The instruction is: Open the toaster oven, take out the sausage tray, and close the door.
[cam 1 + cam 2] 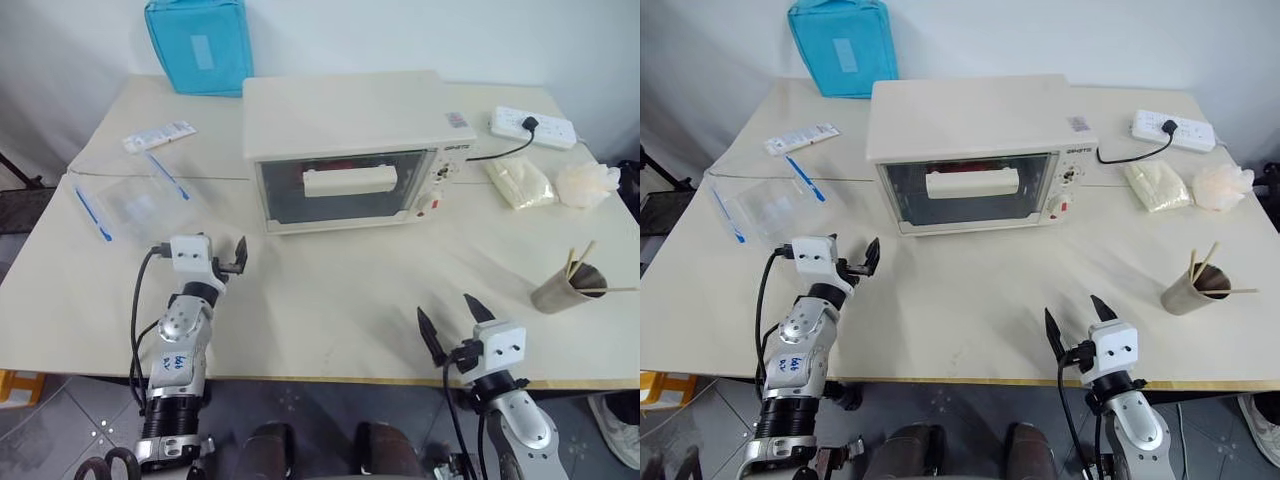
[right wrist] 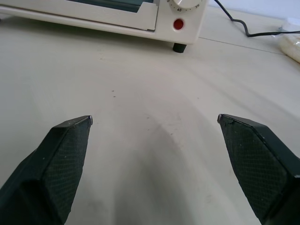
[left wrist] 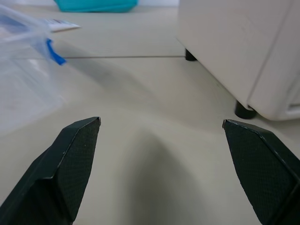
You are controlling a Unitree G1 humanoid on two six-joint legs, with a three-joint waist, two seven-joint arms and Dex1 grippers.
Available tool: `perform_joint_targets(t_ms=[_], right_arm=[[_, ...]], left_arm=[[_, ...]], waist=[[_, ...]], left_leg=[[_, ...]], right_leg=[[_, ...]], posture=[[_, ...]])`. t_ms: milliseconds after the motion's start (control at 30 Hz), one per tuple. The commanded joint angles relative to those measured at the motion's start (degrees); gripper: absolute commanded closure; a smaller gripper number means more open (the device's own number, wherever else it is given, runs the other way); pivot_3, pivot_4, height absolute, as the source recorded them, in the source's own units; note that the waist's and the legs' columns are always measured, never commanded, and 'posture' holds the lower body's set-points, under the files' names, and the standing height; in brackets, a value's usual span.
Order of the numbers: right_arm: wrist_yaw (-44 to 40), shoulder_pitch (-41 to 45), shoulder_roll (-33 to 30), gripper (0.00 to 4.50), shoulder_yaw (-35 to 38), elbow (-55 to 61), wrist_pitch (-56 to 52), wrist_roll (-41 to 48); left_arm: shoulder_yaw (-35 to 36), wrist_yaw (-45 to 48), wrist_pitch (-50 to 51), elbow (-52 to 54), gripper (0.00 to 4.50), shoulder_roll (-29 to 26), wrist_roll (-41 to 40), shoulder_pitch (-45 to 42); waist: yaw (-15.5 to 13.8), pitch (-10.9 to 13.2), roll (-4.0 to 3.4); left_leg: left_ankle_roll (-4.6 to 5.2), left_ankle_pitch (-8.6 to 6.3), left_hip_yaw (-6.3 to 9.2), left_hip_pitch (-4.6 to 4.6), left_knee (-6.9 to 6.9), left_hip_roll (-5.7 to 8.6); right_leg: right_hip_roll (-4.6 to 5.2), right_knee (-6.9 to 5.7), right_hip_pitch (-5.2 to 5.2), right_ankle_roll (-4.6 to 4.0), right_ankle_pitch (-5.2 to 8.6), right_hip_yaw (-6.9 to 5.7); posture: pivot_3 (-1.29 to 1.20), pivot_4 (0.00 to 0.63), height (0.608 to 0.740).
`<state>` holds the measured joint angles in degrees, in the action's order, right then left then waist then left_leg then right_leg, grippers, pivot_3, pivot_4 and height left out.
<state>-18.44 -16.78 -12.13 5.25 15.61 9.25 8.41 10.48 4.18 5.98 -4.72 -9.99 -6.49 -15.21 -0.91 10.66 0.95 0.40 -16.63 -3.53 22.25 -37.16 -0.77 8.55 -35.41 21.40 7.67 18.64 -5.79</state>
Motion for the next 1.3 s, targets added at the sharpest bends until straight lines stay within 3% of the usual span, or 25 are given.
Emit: perform_joint_targets(t_ms=[33,200,400,500,600,767,1300], right_arm=[[-2.37,0.97,-0.45,0.00,-0.59,2.65,1.76,2.70],[-10.17,7.55,-4.28,0.00,-2.50,4.38,-4.45,10.32],[-17.55,22.14,-10.23,0.00,-0.38,0.07,-15.14,20.38],[-19.54,30.28,-12.20,0.00,-0.32,-5.01,-18.75,21.04],[-21.76,37.84,-12.06,0.00,-1.31,-8.75,-20.14,21.20],[-24.25,42.13,-9.75,0.00,-2.49,-11.64,-18.31,20.12],[-25.77,47.22,-7.53,0.00,-3.51,-14.72,-18.00,17.88]], left_arm=[[1.64,3.55,0.23,4.80,0.07,-0.66,-4.39,2.15],[5.58,22.46,2.69,12.36,0.07,-7.30,-20.34,8.12],[10.62,42.25,15.21,15.63,0.07,-25.15,-32.99,14.83],[11.81,47.95,19.22,17.93,0.07,-30.28,-37.08,16.66],[12.97,46.63,21.23,20.46,0.07,-29.55,-40.62,15.79],[12.56,45.24,19.22,21.74,0.07,-27.09,-39.04,15.78],[11.66,43.22,17.54,20.95,0.07,-25.01,-37.10,14.08]], waist=[[0.06,0.00,0.00],[1.04,0.00,0.00],[1.19,0.03,-0.03],[0.85,0.05,-0.06],[1.00,0.10,-0.15],[1.12,0.10,-0.15],[1.24,0.10,-0.15]], left_leg=[[0.00,0.00,-0.03,0.00,0.00,0.00],[-0.01,-0.02,-0.15,-0.02,-0.07,-0.12],[-0.04,-0.05,-0.15,-0.08,-0.12,-0.19],[0.01,-0.09,-0.10,-0.05,-0.14,-0.17],[0.08,-0.14,-0.14,0.01,-0.24,-0.13],[-0.01,-0.17,-0.13,0.00,-0.15,-0.18],[0.03,-0.19,-0.32,0.00,-0.22,-0.19]], right_leg=[[0.01,-0.02,0.02,-0.01,0.00,0.00],[0.01,-0.08,0.09,-0.06,0.00,0.00],[-0.02,-0.14,0.10,-0.23,0.02,-0.01],[0.01,-0.14,0.09,-0.25,0.03,-0.03],[0.08,-0.13,0.10,-0.25,0.01,-0.01],[-0.01,-0.13,0.12,-0.25,0.01,-0.15],[0.02,-0.15,0.18,-0.25,0.01,-0.13]], posture=[[0.00,0.150,0.740],[0.00,0.150,0.740],[0.00,0.150,0.740],[0.00,0.150,0.740],[0.00,0.150,0.740],[0.00,0.150,0.740],[0.00,0.150,0.740]])
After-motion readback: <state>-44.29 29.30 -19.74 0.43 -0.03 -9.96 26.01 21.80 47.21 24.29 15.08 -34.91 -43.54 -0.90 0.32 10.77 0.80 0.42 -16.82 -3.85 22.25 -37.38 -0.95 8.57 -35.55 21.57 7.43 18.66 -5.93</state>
